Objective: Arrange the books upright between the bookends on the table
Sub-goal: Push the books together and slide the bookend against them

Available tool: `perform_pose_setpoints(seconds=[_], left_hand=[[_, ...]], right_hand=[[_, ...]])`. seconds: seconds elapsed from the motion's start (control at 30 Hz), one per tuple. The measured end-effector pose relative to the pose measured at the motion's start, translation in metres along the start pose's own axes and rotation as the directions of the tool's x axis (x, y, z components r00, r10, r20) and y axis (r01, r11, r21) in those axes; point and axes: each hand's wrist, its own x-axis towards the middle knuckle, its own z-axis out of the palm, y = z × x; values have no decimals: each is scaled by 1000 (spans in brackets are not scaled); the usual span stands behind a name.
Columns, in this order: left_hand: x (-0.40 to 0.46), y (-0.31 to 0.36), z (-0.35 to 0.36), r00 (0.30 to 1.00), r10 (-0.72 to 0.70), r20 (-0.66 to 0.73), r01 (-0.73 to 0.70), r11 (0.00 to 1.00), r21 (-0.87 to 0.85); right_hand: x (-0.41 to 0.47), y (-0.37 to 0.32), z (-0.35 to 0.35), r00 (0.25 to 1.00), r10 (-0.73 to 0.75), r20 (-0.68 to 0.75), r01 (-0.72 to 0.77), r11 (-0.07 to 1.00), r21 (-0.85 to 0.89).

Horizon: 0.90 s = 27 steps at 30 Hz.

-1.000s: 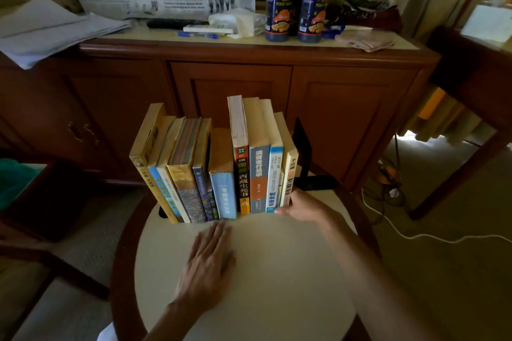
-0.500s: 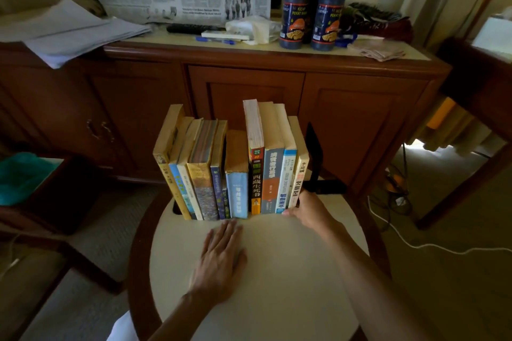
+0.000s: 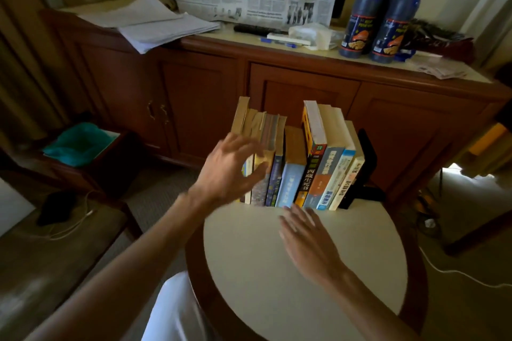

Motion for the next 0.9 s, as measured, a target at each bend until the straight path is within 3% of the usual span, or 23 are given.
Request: perform_pose_setpoints(seconds=[0.07,0.17,0.3,0.4,0.53,0.67,0.9], left_hand=[[36,-11,-4,991,67,118,-81,990,116],[78,-26,2,958,82,274,-155,954,257],[97,-50,23,901,-46,432,-78,961,264],[103,-58,31,865,-19,501,-59,989,139],[107,-61,38,844,79,530,-222,952,212],[107,-65,40,830,106,548,-288,922,258],[111,-68,43,854,42,519,-171,964,205]], right_hand=[[37,-9,-4,958,-286,23,287,950,-123],[97,-6,-13,896,-433,95,439,836,-330],[140,17,-11,869,-481,114,457,693,-557],[142,28,5,834,-541,105,462,582,-669],[147,27,17,808,-589,25,420,545,-725],[151,32,20,776,-630,27,424,490,-761],[162,41,29,738,-674,15,443,469,-764]])
